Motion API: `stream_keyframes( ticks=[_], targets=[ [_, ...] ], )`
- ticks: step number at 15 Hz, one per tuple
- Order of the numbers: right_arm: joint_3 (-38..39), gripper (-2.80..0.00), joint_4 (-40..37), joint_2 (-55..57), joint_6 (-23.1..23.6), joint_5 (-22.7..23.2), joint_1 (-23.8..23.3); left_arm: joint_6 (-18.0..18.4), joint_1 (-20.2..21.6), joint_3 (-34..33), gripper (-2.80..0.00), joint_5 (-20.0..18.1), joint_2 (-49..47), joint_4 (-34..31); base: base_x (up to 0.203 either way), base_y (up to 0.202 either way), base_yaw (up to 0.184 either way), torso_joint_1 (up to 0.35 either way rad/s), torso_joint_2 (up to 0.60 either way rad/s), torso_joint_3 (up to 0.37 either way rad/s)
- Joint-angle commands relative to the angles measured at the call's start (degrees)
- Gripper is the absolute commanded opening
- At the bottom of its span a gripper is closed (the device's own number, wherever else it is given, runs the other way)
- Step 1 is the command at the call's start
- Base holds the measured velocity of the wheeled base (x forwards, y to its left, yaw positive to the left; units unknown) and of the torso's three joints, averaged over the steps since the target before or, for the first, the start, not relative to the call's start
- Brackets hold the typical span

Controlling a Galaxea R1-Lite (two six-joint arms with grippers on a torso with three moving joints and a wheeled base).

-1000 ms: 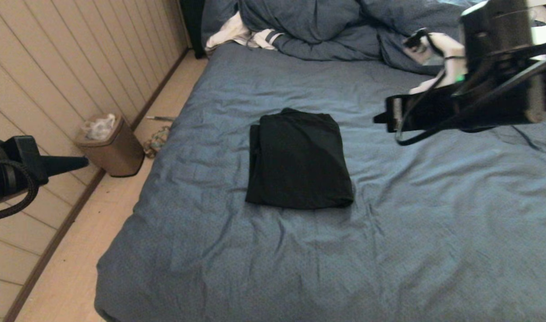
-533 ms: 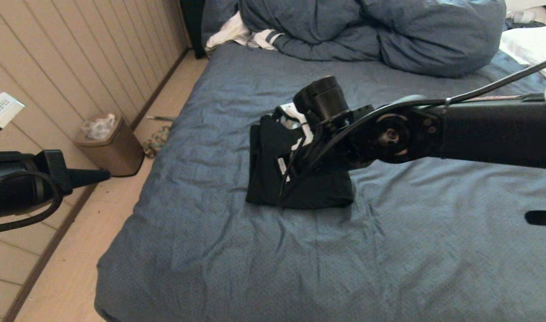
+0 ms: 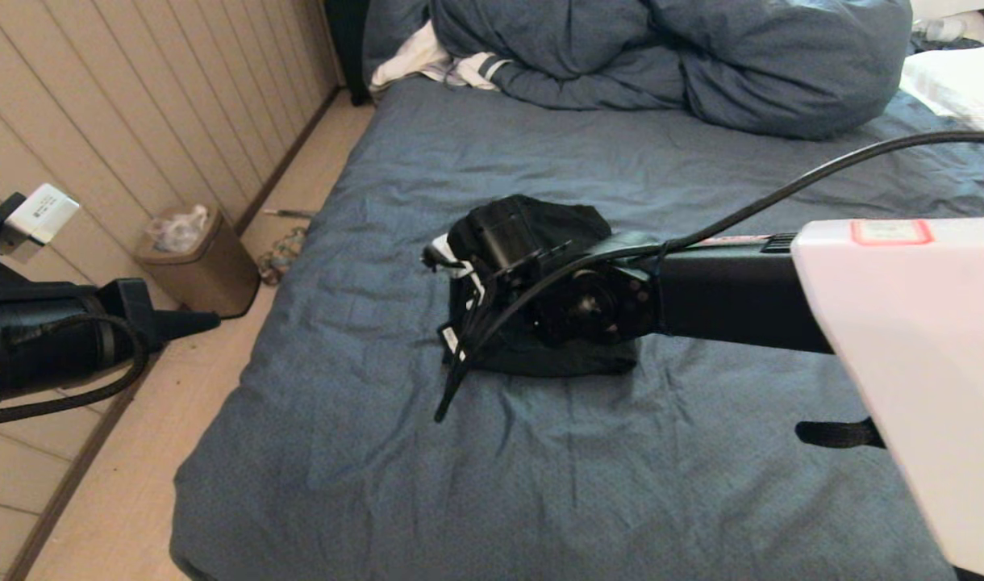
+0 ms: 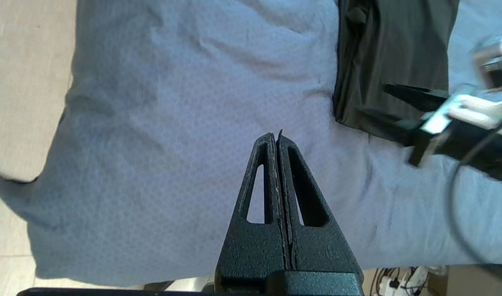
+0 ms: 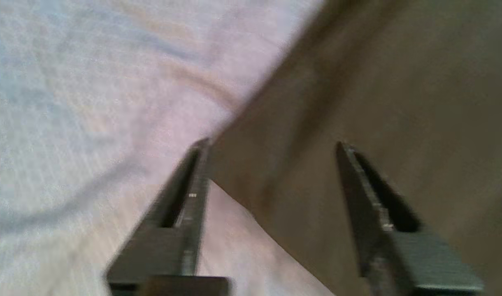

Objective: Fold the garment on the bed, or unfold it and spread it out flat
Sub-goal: Unford the black T-shirt

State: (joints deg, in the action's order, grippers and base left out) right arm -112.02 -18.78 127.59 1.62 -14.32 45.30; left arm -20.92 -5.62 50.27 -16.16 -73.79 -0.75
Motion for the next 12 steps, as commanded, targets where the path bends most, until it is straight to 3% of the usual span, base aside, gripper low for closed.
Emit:
stream_keyframes(
  ticks=[1,5,6,7,12],
  targets=[
    [-0.3,0.0,2.7,3.6,1.8,-3.9,0.5,-0.1,0.0,-0.8,-2.8,0.0,-0.8,1.4,0.0,0.0,0.0,0.0,0.0,0.0],
    [-0.3,0.0,6.1,6.1,3.5,-6.3,0.5,-0.1,0.0,-2.2,-2.8,0.2,-1.6,4.9,0.0,0.0,0.0,0.0,0.0,0.0],
    [-0.2,-2.38,6.2,6.3,3.4,-6.4,0.5,-0.1,0.0,-2.3,-2.8,0.2,-1.6,4.9,0.0,0.0,0.0,0.0,0.0,0.0],
    [-0.3,-2.8,6.3,6.4,3.3,-6.3,0.5,-0.1,0.0,-2.5,-2.8,0.1,-1.6,4.9,0.0,0.0,0.0,0.0,0.0,0.0],
    [0.0,-2.8,7.7,3.3,2.9,-7.6,0.5,0.2,0.0,-2.6,-2.8,0.2,-1.6,5.0,0.0,0.0,0.0,0.0,0.0,0.0]
  ],
)
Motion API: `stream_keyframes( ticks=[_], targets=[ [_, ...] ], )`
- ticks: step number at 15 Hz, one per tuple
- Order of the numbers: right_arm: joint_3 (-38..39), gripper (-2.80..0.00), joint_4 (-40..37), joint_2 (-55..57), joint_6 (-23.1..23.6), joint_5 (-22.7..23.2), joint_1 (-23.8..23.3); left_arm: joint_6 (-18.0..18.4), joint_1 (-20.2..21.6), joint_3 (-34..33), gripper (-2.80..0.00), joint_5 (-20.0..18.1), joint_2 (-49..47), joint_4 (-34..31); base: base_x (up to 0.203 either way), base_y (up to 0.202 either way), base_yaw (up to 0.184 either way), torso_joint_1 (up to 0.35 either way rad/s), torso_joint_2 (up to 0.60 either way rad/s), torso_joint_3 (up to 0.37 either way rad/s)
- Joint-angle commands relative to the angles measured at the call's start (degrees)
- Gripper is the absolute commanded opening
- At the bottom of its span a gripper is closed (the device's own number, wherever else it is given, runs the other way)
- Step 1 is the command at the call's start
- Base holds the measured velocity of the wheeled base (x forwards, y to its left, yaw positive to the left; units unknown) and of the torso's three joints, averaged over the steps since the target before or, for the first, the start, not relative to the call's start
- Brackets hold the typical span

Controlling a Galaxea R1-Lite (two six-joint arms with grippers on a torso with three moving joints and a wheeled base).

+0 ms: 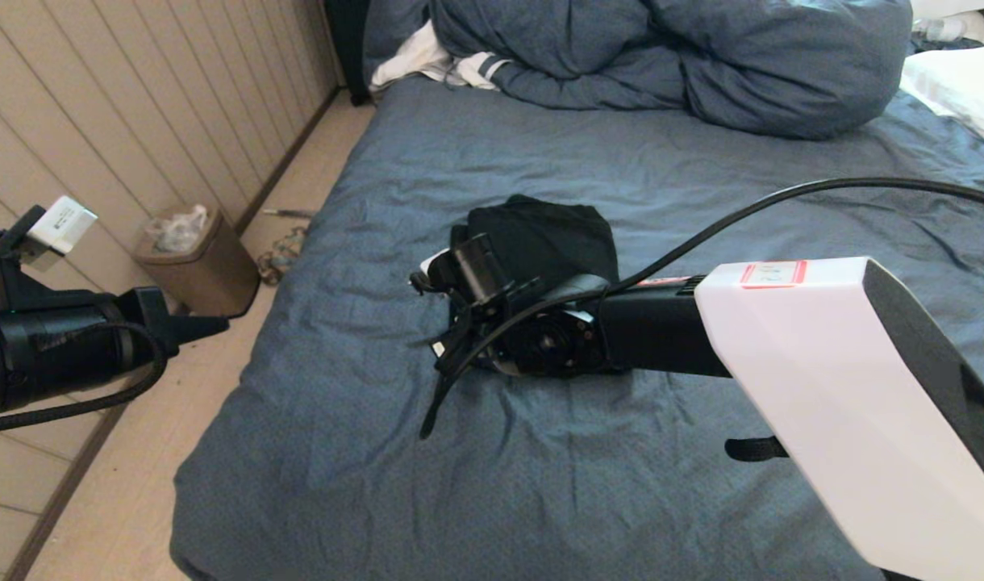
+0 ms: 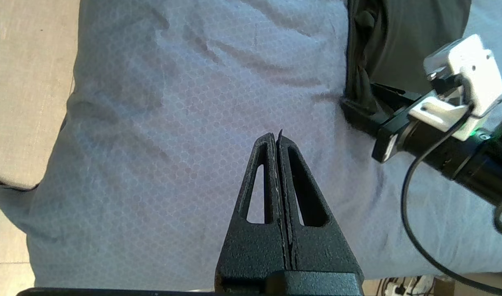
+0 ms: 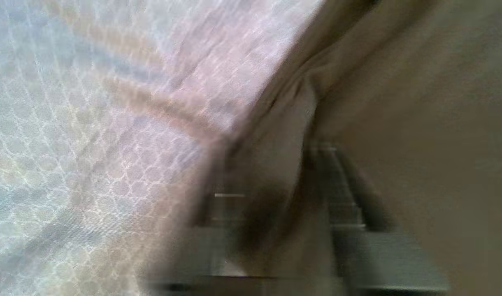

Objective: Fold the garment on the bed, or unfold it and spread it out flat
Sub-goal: Unford the black T-shirt

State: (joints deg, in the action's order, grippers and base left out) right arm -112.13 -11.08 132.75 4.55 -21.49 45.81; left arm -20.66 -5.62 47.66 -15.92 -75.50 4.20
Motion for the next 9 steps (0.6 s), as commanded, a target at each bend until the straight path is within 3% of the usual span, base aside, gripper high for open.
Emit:
stream_keyframes(
  ticks=[1,7,9],
  targets=[
    [0.4,-2.8,-0.1,-3.0,0.0,-1.2,0.0,0.0,0.0,0.1,-2.8,-0.1,0.2,-0.1,0.0,0.0,0.0,0.0,0.0,0.0],
    [4.8,-2.8,0.1,-9.7,-0.3,-3.5,-1.1,0.3,-0.3,0.5,-2.8,-0.1,0.8,-0.2,0.0,0.0,0.0,0.0,0.0,0.0],
    [6.6,-2.8,0.2,-12.1,-0.5,-3.8,-4.5,0.3,-1.9,0.5,-2.8,0.2,1.0,-0.2,0.0,0.0,0.0,0.0,0.0,0.0]
  ],
)
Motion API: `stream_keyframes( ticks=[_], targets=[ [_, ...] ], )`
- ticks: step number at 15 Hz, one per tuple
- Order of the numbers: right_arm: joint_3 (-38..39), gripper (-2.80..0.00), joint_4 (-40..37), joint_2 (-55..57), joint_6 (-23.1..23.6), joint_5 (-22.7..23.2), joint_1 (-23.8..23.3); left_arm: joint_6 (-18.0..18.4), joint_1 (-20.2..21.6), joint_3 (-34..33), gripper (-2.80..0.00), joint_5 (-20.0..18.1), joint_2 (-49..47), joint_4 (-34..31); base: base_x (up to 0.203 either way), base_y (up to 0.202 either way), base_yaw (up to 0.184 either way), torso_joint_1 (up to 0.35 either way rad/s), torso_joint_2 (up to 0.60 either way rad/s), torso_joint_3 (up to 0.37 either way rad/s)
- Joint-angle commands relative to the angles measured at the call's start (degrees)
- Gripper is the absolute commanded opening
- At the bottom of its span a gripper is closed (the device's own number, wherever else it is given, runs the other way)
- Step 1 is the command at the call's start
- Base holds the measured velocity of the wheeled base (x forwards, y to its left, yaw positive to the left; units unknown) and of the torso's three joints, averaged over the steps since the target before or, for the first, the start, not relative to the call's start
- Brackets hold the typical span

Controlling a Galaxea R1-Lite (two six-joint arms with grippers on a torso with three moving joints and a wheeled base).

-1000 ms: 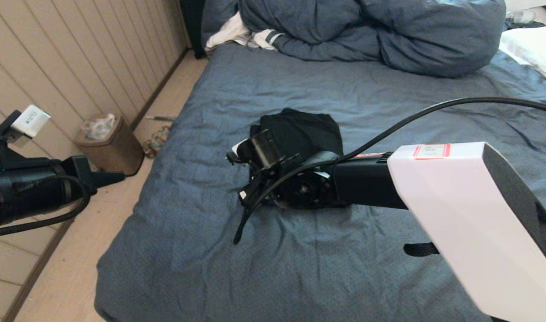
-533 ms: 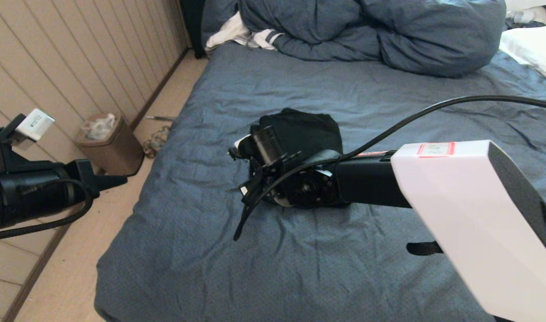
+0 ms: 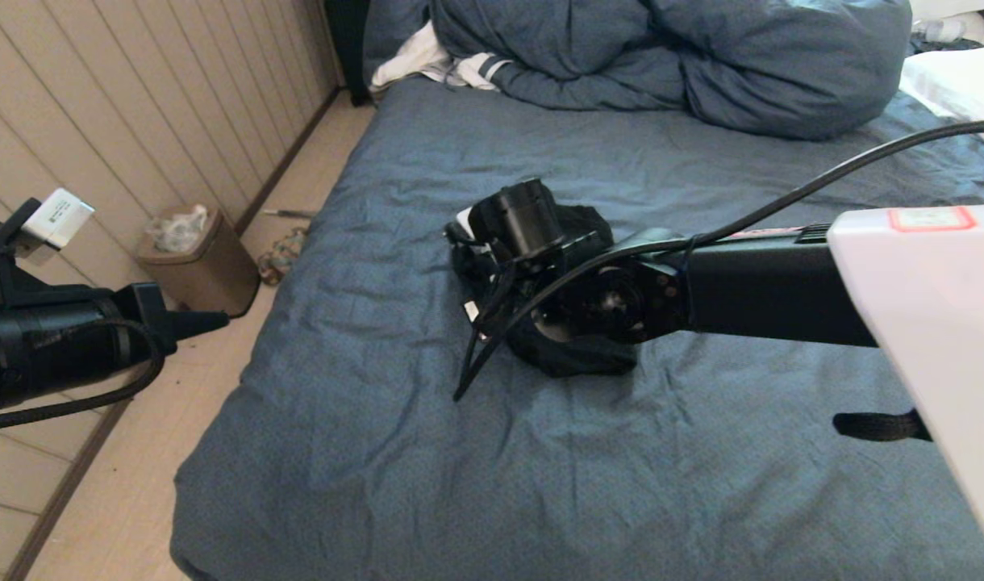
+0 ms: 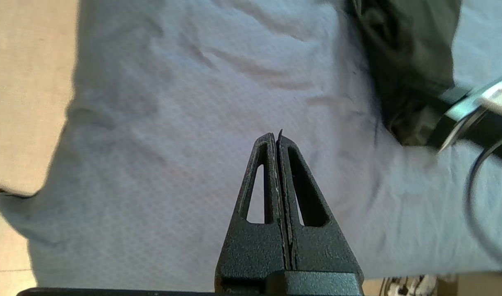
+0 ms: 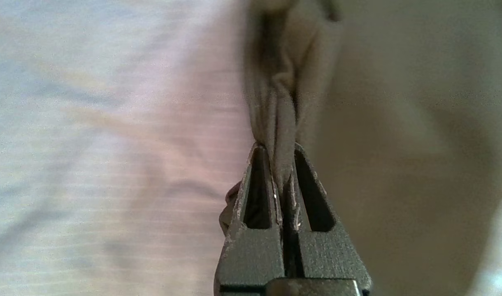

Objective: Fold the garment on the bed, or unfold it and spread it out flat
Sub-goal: Unford the black T-shirt

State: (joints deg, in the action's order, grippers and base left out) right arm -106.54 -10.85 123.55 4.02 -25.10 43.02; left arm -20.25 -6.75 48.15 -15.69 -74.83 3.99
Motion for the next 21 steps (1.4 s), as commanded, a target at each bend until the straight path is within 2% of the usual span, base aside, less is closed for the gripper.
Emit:
stream_keyframes(
  ticks=[1,5,9,11,12,21],
  targets=[
    [1.8,-2.8,0.2,-3.7,0.0,-0.1,-3.3,-0.1,-1.5,-0.1,-2.8,0.0,0.5,0.1,0.0,0.0,0.0,0.0,0.0,0.0],
    [5.7,-2.8,0.5,-4.0,-0.1,0.6,-3.9,-0.4,-3.2,-0.3,-2.8,0.1,0.7,0.1,0.0,0.0,0.0,0.0,0.0,0.0],
    [5.3,-2.8,2.4,-2.7,-0.2,1.0,0.0,0.0,-3.4,-0.8,-2.8,0.3,2.8,-0.2,0.0,0.0,0.0,0.0,0.0,0.0],
    [4.5,-2.8,2.5,-2.3,-3.0,4.4,1.9,-0.1,-3.5,-1.1,-2.8,0.3,2.6,-0.4,0.0,0.0,0.0,0.0,0.0,0.0],
    [4.2,0.0,2.5,-2.3,-3.7,5.1,2.1,-0.1,-3.5,-1.2,-2.8,0.3,2.6,-0.4,0.0,0.0,0.0,0.0,0.0,0.0],
    [4.6,0.0,2.4,0.7,-3.9,5.3,2.7,-0.1,-3.5,-2.4,-2.8,0.3,2.8,0.0,0.0,0.0,0.0,0.0,0.0,0.0]
  ],
)
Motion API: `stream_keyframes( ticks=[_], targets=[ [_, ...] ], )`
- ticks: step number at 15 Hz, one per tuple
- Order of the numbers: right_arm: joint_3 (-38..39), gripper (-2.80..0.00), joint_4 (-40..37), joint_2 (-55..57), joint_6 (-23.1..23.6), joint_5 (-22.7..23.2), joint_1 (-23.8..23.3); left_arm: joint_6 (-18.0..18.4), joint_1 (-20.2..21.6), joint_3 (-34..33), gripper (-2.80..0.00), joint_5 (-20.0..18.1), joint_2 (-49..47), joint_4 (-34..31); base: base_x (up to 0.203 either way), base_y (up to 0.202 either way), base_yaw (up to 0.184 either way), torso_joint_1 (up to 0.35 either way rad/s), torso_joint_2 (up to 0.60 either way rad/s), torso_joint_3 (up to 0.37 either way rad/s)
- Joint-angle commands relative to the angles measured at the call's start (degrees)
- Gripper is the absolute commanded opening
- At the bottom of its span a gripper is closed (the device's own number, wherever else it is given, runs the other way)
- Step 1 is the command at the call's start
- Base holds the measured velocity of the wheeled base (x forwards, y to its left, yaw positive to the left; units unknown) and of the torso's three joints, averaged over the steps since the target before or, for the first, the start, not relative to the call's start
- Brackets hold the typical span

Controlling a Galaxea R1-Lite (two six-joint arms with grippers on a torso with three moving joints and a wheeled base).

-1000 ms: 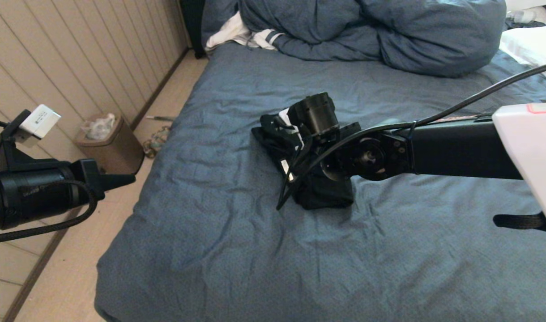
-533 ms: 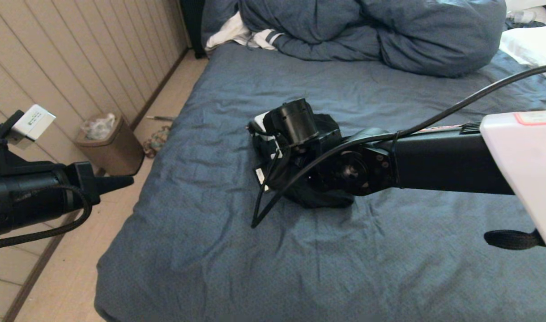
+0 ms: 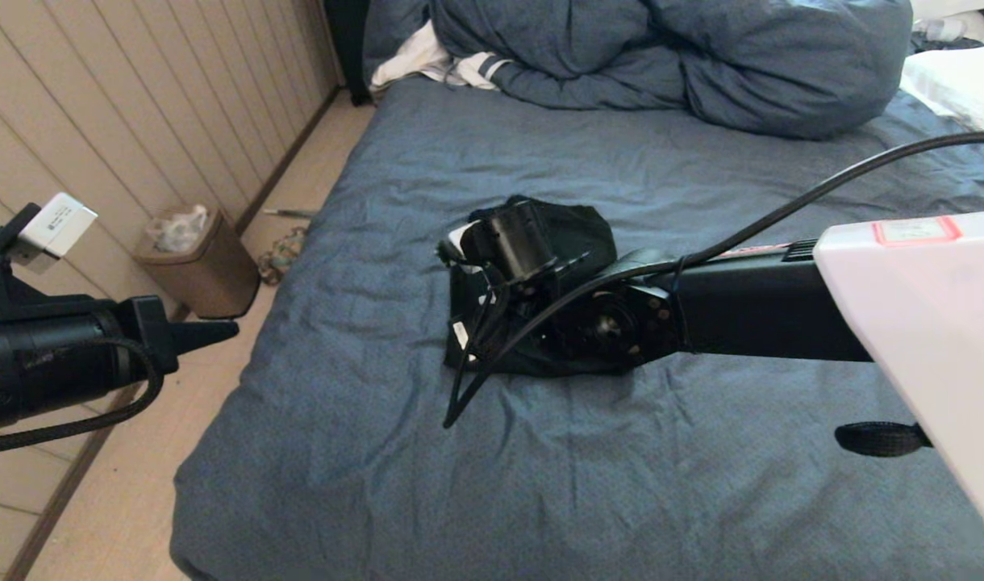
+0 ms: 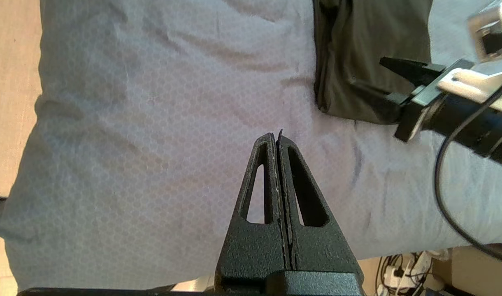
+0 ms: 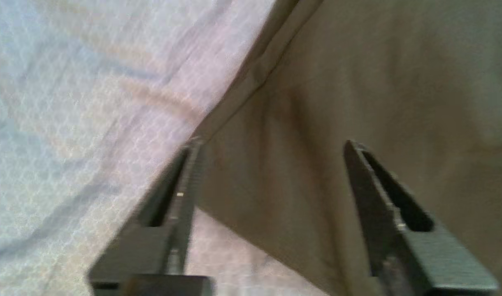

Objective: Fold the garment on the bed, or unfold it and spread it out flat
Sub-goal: Unford the black T-shirt

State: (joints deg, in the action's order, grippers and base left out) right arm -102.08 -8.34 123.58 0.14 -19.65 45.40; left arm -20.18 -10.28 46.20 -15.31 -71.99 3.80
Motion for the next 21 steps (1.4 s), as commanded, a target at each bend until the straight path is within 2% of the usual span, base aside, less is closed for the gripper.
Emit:
stream_keyframes(
  ticks=[1,7,8,13,21],
  targets=[
    [0.7,0.0,0.0,0.8,-0.1,-0.1,1.0,-0.2,0.0,-0.6,-2.8,-0.1,-0.2,0.2,0.0,0.0,0.0,0.0,0.0,0.0],
    [4.1,0.0,0.3,1.1,-0.2,-1.4,3.7,-0.3,0.0,-1.1,-2.8,-0.2,-0.5,0.3,0.0,0.0,0.0,0.0,0.0,0.0],
    [3.7,-2.8,0.6,1.7,0.0,-1.9,3.7,-0.4,0.0,-1.1,-2.8,-0.2,-0.8,0.3,0.0,0.0,0.0,0.0,0.0,0.0],
    [1.2,-2.8,0.7,5.0,1.0,-5.5,3.1,-0.4,0.0,-0.9,-2.8,-0.2,-1.6,0.4,0.0,0.0,0.0,0.0,0.0,0.0],
    [0.7,-2.8,0.7,1.1,0.5,-6.4,3.2,-0.4,0.0,-0.8,-2.8,-0.2,-1.5,0.4,0.0,0.0,0.0,0.0,0.0,0.0]
  ],
)
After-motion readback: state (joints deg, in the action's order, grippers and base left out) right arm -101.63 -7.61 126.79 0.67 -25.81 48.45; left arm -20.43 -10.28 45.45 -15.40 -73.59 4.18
